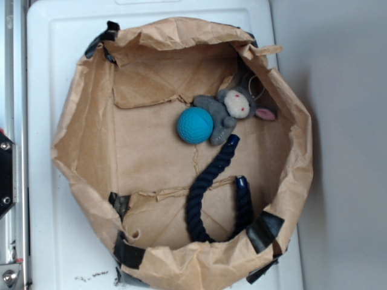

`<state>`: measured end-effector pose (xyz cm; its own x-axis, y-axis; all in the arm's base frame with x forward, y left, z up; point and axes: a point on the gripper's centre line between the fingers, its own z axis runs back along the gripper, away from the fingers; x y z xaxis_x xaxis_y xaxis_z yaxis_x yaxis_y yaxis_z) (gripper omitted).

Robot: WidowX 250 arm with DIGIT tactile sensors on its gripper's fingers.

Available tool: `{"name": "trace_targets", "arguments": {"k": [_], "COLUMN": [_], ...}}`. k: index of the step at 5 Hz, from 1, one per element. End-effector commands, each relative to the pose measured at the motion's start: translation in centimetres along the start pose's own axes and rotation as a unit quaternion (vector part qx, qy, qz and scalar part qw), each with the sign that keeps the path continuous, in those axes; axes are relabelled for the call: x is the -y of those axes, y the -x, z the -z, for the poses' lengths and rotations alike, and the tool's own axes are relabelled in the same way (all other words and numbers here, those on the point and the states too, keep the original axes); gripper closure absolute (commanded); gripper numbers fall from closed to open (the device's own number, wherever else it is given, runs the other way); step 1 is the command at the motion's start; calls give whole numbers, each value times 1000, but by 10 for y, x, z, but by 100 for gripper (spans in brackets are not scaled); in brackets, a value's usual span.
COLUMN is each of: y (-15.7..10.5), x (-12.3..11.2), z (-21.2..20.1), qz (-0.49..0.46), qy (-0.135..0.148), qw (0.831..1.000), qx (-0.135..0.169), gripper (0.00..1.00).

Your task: Grab the gray animal.

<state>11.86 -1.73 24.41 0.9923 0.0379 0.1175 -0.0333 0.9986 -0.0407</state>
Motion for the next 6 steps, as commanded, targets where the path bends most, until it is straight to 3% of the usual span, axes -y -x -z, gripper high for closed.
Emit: {"name": "trace_targets", "arguments": {"k": [1,2,3,4,6], "y": [0,-16,-36,-60,-95], "x": [0,-18,-33,-43,-5], "z": [0,-6,14,36,63], "qz": [0,6,18,57,88], "qy": [0,22,12,32,6], "qw": [1000,1000,1000,998,996], "qx": [0,-9,-5,-4,-11], "gripper": [0,0,0,0,0]}}
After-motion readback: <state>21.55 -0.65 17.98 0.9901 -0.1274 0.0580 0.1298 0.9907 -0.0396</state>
